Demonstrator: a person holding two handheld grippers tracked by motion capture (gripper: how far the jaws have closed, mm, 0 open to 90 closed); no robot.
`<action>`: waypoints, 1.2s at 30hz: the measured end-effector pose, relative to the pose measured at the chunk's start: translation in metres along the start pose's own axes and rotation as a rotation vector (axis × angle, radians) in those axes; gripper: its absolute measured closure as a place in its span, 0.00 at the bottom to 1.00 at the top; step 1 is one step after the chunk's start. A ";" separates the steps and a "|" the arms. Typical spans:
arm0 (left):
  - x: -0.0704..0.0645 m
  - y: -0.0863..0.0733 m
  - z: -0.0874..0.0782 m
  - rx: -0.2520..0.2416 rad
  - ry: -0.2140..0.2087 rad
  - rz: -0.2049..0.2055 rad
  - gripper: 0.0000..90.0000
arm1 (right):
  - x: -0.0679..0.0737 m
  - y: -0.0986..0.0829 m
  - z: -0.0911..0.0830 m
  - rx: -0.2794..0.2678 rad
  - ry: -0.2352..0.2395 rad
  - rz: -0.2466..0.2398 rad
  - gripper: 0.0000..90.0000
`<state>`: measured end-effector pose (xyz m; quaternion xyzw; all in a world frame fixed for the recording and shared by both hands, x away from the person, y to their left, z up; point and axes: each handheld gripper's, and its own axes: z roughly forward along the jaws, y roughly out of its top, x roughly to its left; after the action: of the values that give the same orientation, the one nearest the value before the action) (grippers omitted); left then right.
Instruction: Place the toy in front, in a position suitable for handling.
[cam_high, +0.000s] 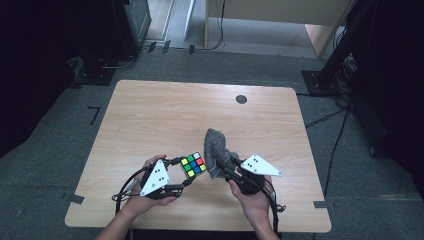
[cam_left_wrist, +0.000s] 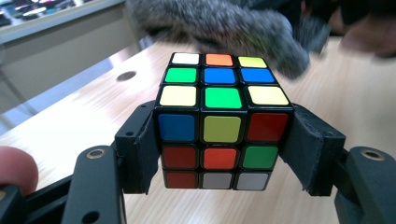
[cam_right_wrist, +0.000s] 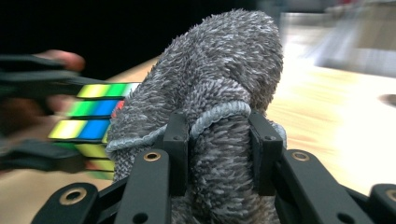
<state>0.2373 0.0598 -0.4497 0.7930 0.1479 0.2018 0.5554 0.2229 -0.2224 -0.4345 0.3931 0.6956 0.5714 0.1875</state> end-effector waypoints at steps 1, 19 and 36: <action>0.001 0.001 -0.001 -0.013 -0.013 -0.014 0.38 | 0.002 -0.002 0.003 0.000 0.041 0.012 0.74; 0.010 0.003 -0.009 -0.061 -0.015 -0.081 0.38 | -0.001 -0.021 0.023 0.140 0.055 0.075 0.75; 0.013 0.004 -0.011 -0.058 -0.007 -0.103 0.38 | -0.005 -0.016 0.010 -0.004 0.072 0.151 0.75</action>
<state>0.2434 0.0733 -0.4411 0.7687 0.1805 0.1746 0.5883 0.2277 -0.2209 -0.4529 0.4231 0.6692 0.5990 0.1197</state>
